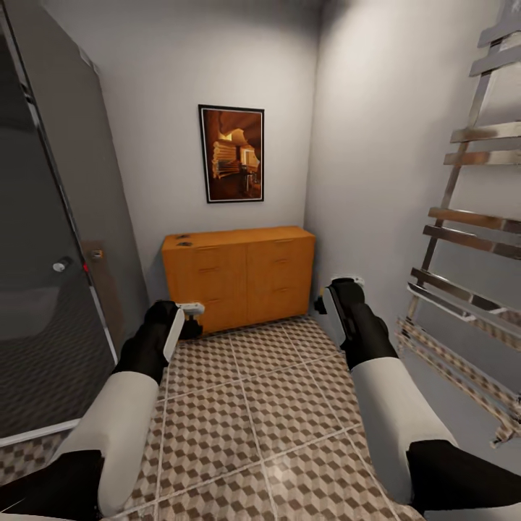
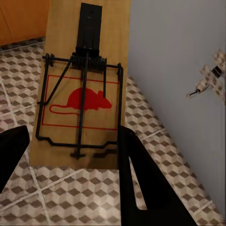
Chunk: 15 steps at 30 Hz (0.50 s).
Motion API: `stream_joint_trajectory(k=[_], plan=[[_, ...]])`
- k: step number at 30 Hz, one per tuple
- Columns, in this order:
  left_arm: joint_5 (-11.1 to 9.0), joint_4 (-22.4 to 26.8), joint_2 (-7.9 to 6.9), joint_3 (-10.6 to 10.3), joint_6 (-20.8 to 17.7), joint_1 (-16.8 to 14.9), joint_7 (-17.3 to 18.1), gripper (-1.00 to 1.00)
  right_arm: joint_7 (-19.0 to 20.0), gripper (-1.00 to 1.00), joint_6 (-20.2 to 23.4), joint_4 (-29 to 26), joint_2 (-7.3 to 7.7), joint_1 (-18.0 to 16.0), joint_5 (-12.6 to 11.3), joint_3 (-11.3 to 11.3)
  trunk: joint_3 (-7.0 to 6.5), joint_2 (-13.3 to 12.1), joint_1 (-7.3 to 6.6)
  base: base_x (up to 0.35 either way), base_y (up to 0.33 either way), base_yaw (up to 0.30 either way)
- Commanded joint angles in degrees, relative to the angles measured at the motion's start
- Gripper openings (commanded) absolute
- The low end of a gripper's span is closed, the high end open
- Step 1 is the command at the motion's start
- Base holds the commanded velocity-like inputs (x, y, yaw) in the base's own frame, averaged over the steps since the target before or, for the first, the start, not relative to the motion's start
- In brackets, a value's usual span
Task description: Take the four mousetraps from the cabinet in the bathroom and place them on the bathroom floor. Make sure all four end up on the same floor surface, and ensure that at least two of them are either under or directly next to the same bathroom sink.
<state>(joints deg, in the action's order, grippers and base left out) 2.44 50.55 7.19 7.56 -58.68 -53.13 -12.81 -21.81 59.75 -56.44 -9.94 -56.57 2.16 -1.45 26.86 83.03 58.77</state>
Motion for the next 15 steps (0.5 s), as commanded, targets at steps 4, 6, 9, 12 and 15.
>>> stream_joint_trajectory(k=[4, 6, 9, 12, 15], plan=[[0.36, -5.18, -0.07, 0.22, 2.90, -0.05, 0.11, -1.00, 0.09, -1.00, 0.25, 0.04, -0.05, 2.35, 0.22, -0.13, 0.06, 0.04, -0.04, -0.346, 0.000, 0.000], [0.35, -8.77, -0.23, 0.26, 6.79, -0.05, 0.07, -1.00, 0.14, -1.00, 0.25, 0.07, -0.05, 3.48, 0.23, -0.13, 0.06, 0.04, -0.04, -0.346, 0.000, 0.000], [0.36, -14.80, -0.54, 0.31, 12.28, -0.06, 0.04, -1.00, 0.17, -1.00, 0.25, 0.09, -0.05, 5.35, 0.54, -0.13, 0.06, 0.04, -0.04, -0.346, 0.000, 0.000], [0.34, -22.53, -1.01, 0.33, 18.56, -0.10, 0.05, -1.00, 0.17, -1.00, 0.25, 0.18, -0.05, 7.88, 0.54, -0.13, 0.06, 0.04, -0.04, -0.346, 0.000, 0.000], [-0.40, -27.52, -1.31, 0.34, 22.65, -0.09, 0.04, -1.00, 0.18, -1.00, 0.25, 0.24, -0.05, 10.11, 0.54, -0.13, 0.06, 0.04, -0.04, -0.346, 0.000, 0.000]])
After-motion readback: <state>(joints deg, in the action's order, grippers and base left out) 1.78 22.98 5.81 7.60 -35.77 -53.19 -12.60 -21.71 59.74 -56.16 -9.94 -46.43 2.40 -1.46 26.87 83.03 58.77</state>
